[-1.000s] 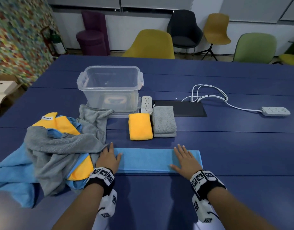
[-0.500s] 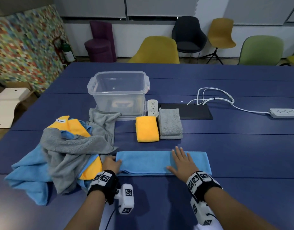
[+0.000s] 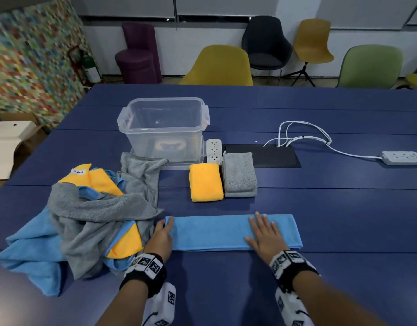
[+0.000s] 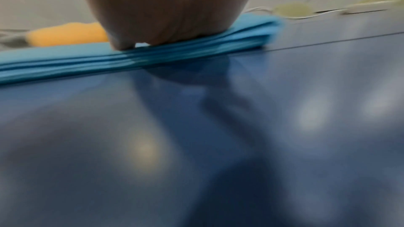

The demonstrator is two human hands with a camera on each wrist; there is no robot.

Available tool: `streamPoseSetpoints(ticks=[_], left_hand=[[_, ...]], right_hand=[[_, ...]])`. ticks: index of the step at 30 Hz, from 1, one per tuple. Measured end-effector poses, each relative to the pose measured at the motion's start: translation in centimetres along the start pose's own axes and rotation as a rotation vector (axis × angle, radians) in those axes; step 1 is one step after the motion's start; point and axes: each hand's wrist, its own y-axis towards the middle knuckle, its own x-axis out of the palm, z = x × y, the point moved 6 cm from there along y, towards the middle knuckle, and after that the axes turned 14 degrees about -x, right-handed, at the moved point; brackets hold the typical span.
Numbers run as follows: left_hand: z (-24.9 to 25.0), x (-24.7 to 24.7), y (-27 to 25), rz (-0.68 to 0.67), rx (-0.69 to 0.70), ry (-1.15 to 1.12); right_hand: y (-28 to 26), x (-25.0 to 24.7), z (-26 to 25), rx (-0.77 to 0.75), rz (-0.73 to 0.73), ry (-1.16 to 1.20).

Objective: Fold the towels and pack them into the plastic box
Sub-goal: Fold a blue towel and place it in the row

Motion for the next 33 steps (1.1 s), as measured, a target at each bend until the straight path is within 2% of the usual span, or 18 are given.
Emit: streamPoseSetpoints(ticks=[4,7,8,11,12,13,14,16,18,20,22,23,24,26,27,29,31,33], left_hand=[[0.3,0.1,-0.1,0.036,-0.05,0.06],[1.5,-1.1,-1.0,0.167,-0.176,0.205],[2.7,-1.4,-1.2,0.247,-0.112,0.236],[8.7,0.7,-3.2,0.303,0.427,0.25],[10.1,2.8,-3.9,0.216,0.541,0.382],[10.5,4.8,-4.3,0.137,0.567,0.528],[10.2,6.1,-4.3,0.089,0.533,0.622],[8.9,7.6,-3.2,0.121,0.52,0.666],[5.9,8.4,-1.4,0.035,0.443,0.766],[3.3,6.4,0.4,0.071,0.341,0.703],[2.2,2.8,0.4,0.003,0.237,0.57],[1.2,1.6,1.0,0.033,0.202,0.465],[0.2,0.6,0.8,0.0,0.116,0.406],[-0.5,-0.7,0.6,0.067,-0.022,0.326],[-0.2,-1.3,0.5,0.151,-0.034,0.299],[0.4,-2.3,0.3,0.249,-0.095,0.268],[-0.2,-2.1,0.9,0.173,-0.207,0.158],[-0.4,-1.9,1.2,0.075,-0.264,0.09]], right_hand=[[-3.0,-0.7,5.0,0.12,-0.088,0.042],[-3.5,-0.6,5.9,0.163,-0.101,0.038],[-3.3,-0.9,5.6,0.153,-0.099,0.023],[-2.3,-2.0,3.0,0.083,-0.03,-0.082],[-1.7,-1.5,2.2,0.053,-0.048,-0.052],[-1.4,-0.8,1.5,0.02,-0.044,0.026],[-1.4,-0.4,1.2,0.016,-0.055,0.097],[-1.6,-0.2,1.4,0.016,-0.047,0.092],[-2.1,-0.1,2.4,0.02,-0.051,0.072],[-2.7,-0.4,2.9,0.021,-0.068,0.078],[-2.9,-0.5,3.0,0.03,-0.094,0.048],[-2.8,-0.6,3.0,0.05,-0.103,0.029],[-2.7,-0.7,2.9,0.079,-0.115,0.019],[-2.1,-1.4,2.0,0.078,-0.065,0.01],[-1.5,-2.1,1.2,0.033,0.049,-0.027],[-0.9,-3.8,-1.9,-0.042,0.102,-0.012],[0.9,-4.7,-6.1,-0.247,0.168,-0.038],[2.3,-4.3,-9.4,-0.298,-0.004,0.007]])
